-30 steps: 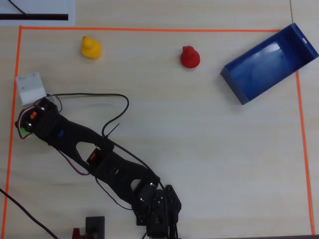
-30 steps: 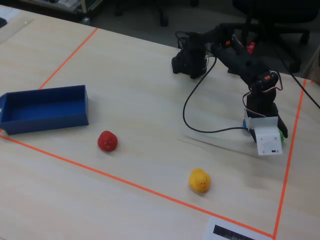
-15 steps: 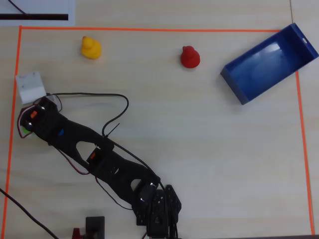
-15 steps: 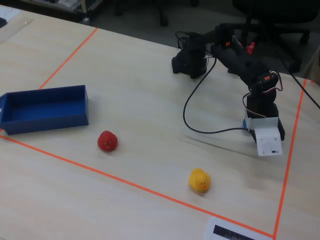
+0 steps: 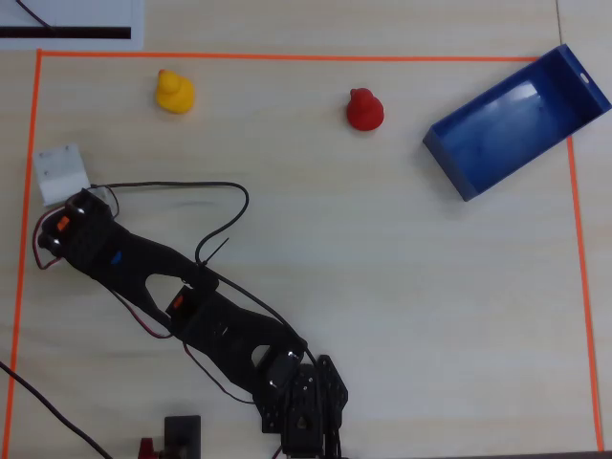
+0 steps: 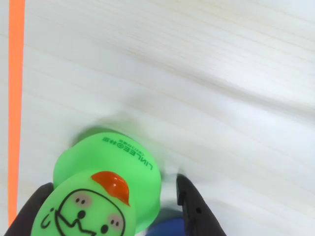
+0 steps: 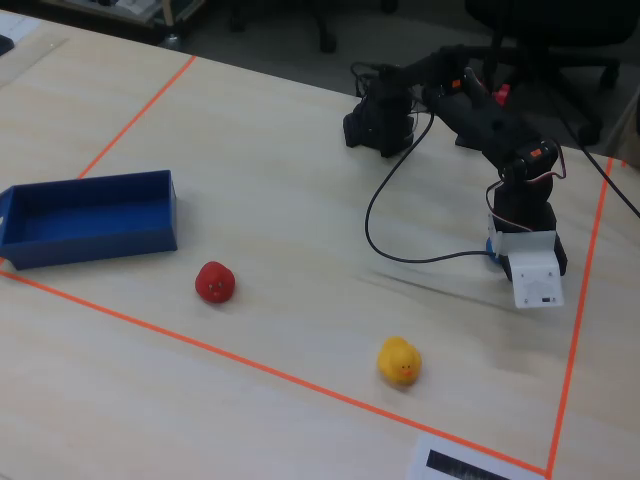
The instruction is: Grasp green duck and put it into box.
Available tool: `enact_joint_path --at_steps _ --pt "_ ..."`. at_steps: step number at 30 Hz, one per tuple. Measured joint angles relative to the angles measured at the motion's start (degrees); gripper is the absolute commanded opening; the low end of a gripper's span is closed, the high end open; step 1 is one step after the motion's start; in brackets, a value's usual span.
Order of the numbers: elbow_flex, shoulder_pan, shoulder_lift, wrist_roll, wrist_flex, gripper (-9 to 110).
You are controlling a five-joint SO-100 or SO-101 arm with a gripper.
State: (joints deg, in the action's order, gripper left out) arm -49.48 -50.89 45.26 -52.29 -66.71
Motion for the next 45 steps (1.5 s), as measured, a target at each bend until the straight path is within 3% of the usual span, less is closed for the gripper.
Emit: enact_joint_path --at_steps 2,8,24,36,45 --pt "-0.09 0.00 0.00 0.00 0.09 25" --pt "-0.53 0.44 0.00 -1.05 1.58 0" --pt "-1.58 5.10 4.75 -1.05 0.62 0" --pt "-8.70 26.10 33.66 -3.43 -7.21 0" --pt "-27.77 54.76 59.59 -19.78 -2.72 0"
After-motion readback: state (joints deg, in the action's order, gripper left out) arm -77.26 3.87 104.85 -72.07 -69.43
